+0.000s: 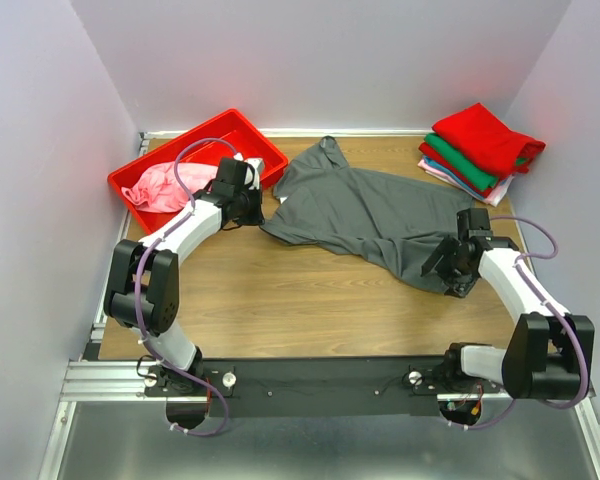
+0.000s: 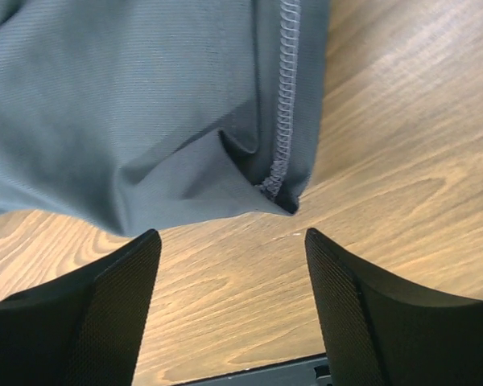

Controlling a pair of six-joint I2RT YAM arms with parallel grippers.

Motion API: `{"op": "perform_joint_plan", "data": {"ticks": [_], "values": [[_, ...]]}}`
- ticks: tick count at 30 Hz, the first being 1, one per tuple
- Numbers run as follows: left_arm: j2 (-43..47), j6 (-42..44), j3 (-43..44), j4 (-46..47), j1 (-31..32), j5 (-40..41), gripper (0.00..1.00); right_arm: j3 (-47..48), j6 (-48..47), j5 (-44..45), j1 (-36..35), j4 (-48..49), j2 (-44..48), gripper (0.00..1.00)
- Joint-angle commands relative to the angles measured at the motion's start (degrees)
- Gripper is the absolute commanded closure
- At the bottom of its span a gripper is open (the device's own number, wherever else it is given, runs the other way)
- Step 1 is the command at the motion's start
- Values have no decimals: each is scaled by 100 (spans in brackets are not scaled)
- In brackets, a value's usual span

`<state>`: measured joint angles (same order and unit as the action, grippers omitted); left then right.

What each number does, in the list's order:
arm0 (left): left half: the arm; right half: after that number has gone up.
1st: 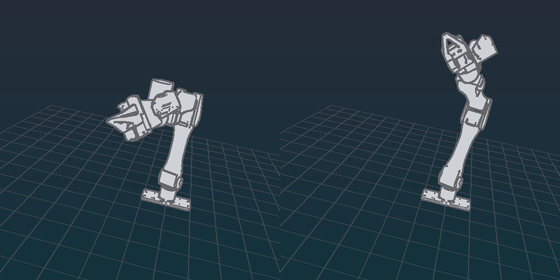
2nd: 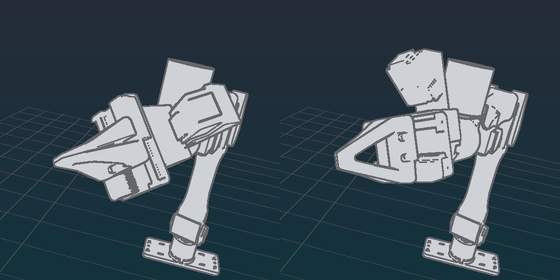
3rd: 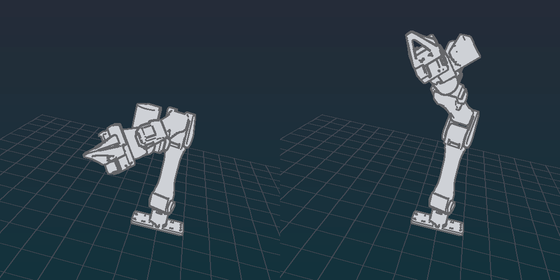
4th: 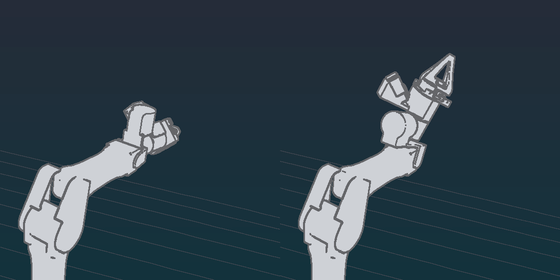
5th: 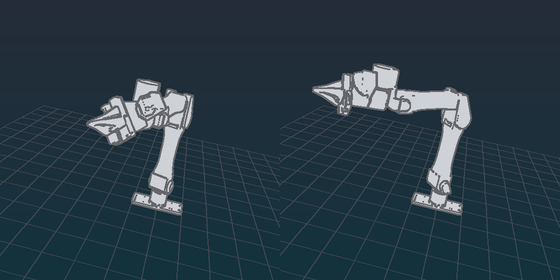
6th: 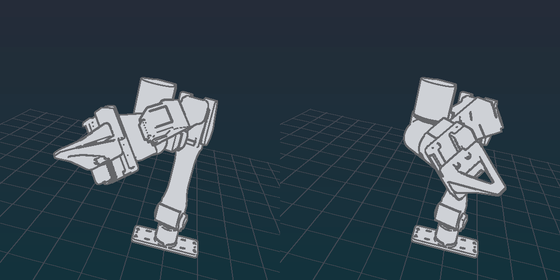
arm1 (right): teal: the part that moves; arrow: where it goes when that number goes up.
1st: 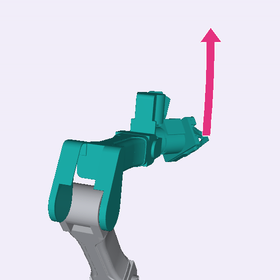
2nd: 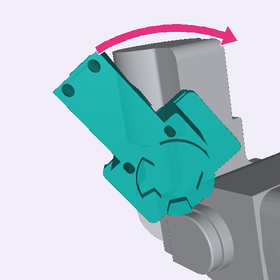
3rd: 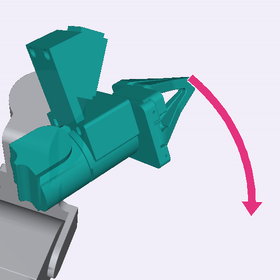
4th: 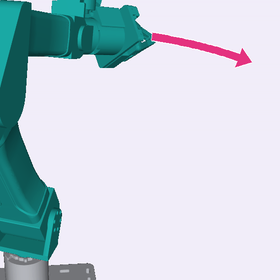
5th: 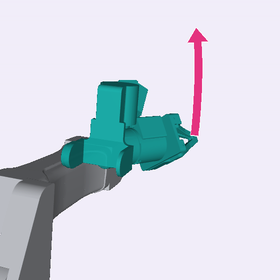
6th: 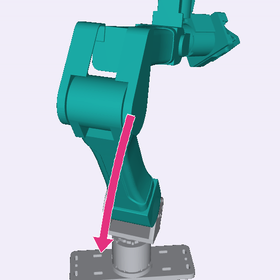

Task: Fold and stack the t-shirts
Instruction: Flatten the tshirt out

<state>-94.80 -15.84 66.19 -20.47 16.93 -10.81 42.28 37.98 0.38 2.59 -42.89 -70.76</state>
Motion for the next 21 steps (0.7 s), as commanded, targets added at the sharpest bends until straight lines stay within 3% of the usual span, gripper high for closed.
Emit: {"op": "perform_joint_plan", "data": {"ticks": [1,13,21], "values": [[41,89,16,-107,-49,-150,100,-115,236,322,5,-123,-78,23],[76,98,-89,-89,-93,-159,100,-186,368,577,5,202,-447,39],[120,98,-194,-54,-128,-176,100,-97,237,700,5,308,-649,63]]}}
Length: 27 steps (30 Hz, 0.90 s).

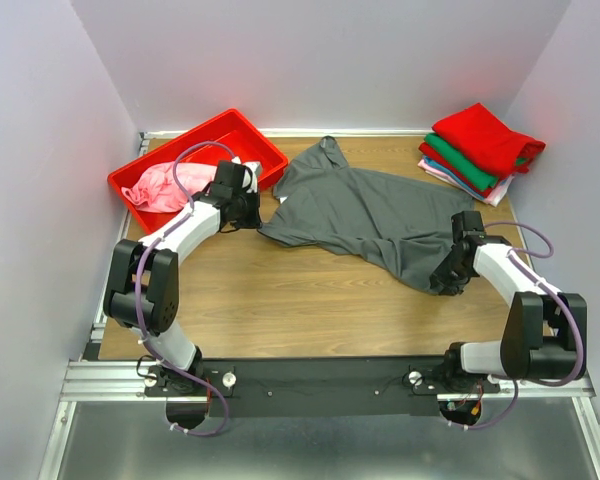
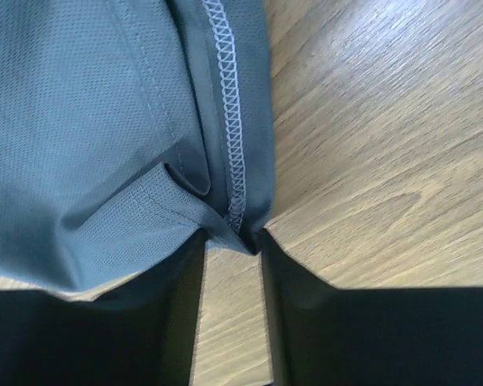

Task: Fold and stack the t-shirts
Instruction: Flatten the tshirt out

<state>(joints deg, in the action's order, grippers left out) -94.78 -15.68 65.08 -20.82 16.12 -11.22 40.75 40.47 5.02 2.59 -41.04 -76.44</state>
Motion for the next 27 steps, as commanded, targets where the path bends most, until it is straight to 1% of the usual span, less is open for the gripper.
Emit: {"op": "perform_joint_plan", "data": {"ticks": [1,2,3,4,6,8,12,19,27], "values": [[118,74,-83,-19,-47,-134,100,64,-13,219,5,122,-81,67],[127,83,-92,-19,-47,-134,100,91,-21,210,5,122,-72,76],[127,92,-66,-36,-47,-143,100,108,-30,193,5,113,-29,79],[127,92,-57,-36,-56,-152,100,161,-39,149,5,96,-2,86],[135,100,4,-80,-65,-152,100,240,-56,79,5,61,120,94],[144,100,40,-98,-83,-170,100,336,-57,-18,5,-70,208,98],[188,127,224,-229,-205,-196,100,810,-74,-150,5,-430,480,99],[372,188,462,-502,-592,-380,100,1557,-171,52,5,-1336,973,99],[741,180,593,-783,-917,-679,100,2076,-57,43,5,-2355,1719,99]]}}
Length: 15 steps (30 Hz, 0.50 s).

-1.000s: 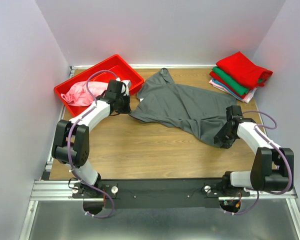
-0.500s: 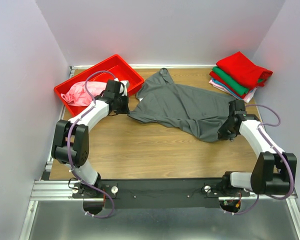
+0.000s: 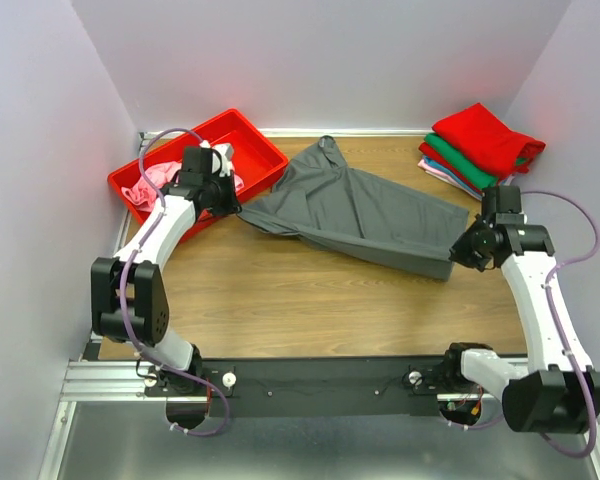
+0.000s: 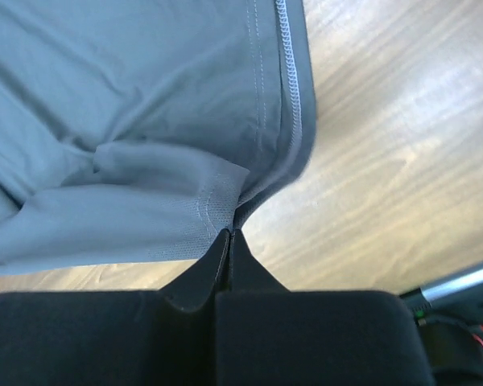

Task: Fold and stack the t-shirts
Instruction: Flatten the tshirt out

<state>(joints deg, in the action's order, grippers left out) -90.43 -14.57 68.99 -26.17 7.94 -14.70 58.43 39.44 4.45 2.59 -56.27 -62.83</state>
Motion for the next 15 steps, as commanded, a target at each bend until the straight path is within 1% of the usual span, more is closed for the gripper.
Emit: {"op": "perform_joint_plan", "data": {"ticks": [1,5,9,10,12,15], "values": [[350,59,229,-274,-135,-375,100,387,55,126,5,-937,411,99],[684,-81,553,-485,-153,-534,100,1019,38,319,5,-1499,605,99],[956,-187,1054,-643,-153,-631,100,1845,-77,434,5,-1694,570,99],[992,-248,1316,-739,-153,-674,100,2169,-86,425,13,-1694,535,99],[1054,-344,1625,-810,-153,-762,100,2487,-129,417,5,-1642,342,99],[1045,-625,2222,-723,-144,-1096,100,3085,-234,451,5,-1379,35,99]]}}
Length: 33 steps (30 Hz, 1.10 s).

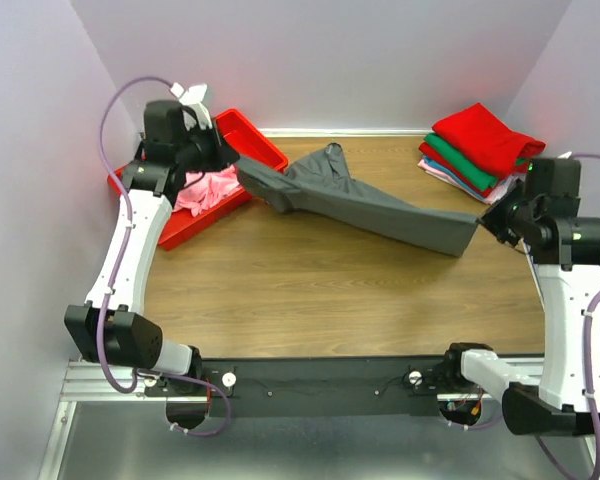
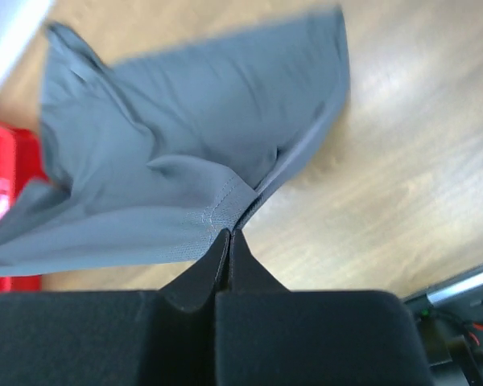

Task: Fold and stack the t-shirts
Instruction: Flatten the tshirt out

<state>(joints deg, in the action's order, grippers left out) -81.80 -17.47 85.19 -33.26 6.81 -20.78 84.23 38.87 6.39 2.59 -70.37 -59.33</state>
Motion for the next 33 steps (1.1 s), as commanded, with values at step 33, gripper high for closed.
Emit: {"op": "perform_joint_plan", "data": {"ticks": [33], "values": [[-1135,-854,4242,838,198,-814,100,3204,-1259,442,5,2343,-2697,99]]}}
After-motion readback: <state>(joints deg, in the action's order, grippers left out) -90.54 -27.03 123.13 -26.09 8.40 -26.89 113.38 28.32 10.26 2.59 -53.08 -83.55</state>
